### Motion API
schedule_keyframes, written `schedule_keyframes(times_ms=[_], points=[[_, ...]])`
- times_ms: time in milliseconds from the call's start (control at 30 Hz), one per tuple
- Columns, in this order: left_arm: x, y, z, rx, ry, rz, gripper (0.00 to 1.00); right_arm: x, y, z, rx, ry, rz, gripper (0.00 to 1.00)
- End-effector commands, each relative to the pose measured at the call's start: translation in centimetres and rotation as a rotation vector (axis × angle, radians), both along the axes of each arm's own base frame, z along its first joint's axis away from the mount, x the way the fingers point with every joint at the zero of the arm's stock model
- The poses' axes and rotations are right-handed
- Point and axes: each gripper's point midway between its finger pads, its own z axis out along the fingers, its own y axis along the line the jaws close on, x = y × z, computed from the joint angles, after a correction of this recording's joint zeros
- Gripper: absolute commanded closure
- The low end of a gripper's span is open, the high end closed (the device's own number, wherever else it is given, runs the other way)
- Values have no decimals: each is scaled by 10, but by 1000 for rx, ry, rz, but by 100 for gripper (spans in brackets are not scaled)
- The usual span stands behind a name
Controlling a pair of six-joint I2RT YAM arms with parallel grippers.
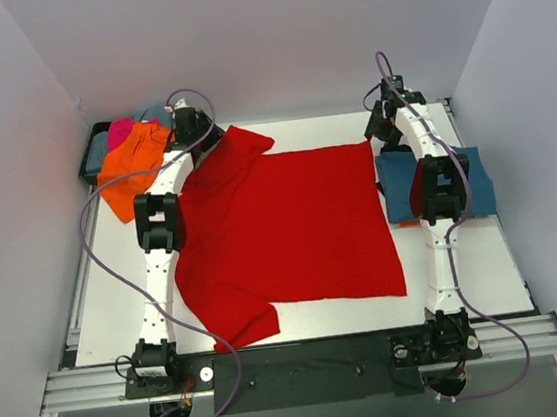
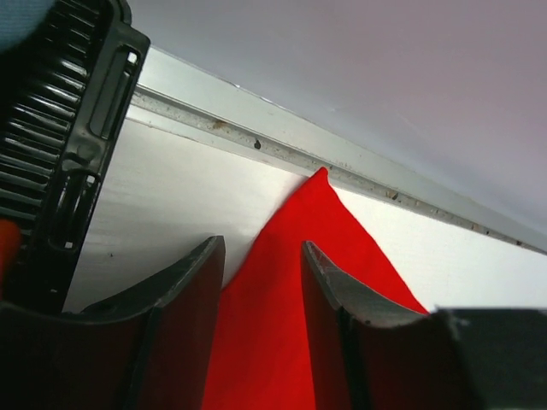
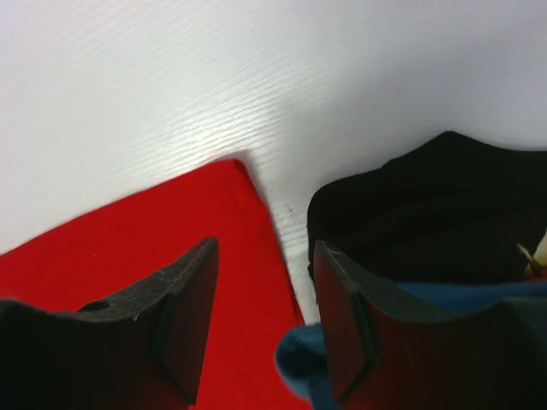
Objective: Fold and stack the t-shirts
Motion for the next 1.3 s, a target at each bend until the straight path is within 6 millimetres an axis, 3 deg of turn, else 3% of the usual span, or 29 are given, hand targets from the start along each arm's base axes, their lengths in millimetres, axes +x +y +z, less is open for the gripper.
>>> schedule_keyframes(times_ms=[0,167,200,233,267,300,333,367,400,433,533,567,600,633,667,700,733,767,800,833,867,900,933,967,1000,1033,1067,1100,1267], points=[[2,-8,72,51,-150,-72,48,-16,33,81,26,-116,86,55],[-19,-31,165,49,-282,-144,43,-41,64,114,27,-177,137,53],[-24,-31,167,56,-266,-145,43,-51,70,124,42,-187,144,53],[-31,-31,193,56,-295,-147,43,-58,75,126,45,-185,151,53],[-38,-30,185,65,-260,-149,42,-72,77,131,57,-189,142,54],[-50,-29,215,66,-291,-147,42,-90,80,111,55,-134,145,54],[-62,-29,198,72,-229,-150,42,-98,81,134,70,-198,129,54],[-78,-29,225,68,-252,-153,42,-121,82,112,73,-142,123,54],[-95,-28,208,65,-184,-151,42,-131,82,125,95,-191,101,54],[-115,-26,229,60,-195,-141,42,-154,82,122,104,-187,94,53],[-188,-19,221,59,-119,-110,42,-195,80,111,146,-195,55,53],[-212,-17,190,87,-51,-97,42,-214,80,103,148,-190,62,53],[-233,-15,220,77,-113,-90,42,-223,80,102,147,-194,70,53],[-254,-12,187,116,-48,-72,42,-242,80,97,142,-188,81,53],[-276,-14,208,111,-94,-77,42,-250,81,94,141,-185,98,53],[-294,-8,179,140,-37,-67,42,-266,81,86,140,-174,119,53],[-313,-7,194,132,-75,-71,42,-273,85,83,159,-169,145,53],[-333,-1,165,164,-12,-66,42,-287,89,76,171,-156,179,53],[-350,3,172,159,-31,-65,42,-298,92,67,177,-133,203,53],[-369,10,149,184,20,-66,42,-305,98,67,188,-133,238,54],[-384,15,150,182,11,-59,42,-316,108,61,192,-116,285,53],[-401,21,129,197,63,-60,43,-322,115,62,191,-123,325,53],[-413,25,131,185,46,-59,43,-333,129,58,188,-111,386,53],[-429,34,108,204,114,-46,43,-338,138,59,184,-114,418,53],[-437,40,113,197,91,-27,43,-351,156,56,187,-106,494,53],[-448,44,94,203,129,-23,43,-353,164,56,190,-117,516,53],[-453,49,97,193,110,-4,43,-366,183,55,202,-114,590,53],[-461,53,82,196,145,14,43,-366,194,56,216,-130,614,53],[-474,69,57,208,196,90,43,-396,251,44,198,-84,761,54]])
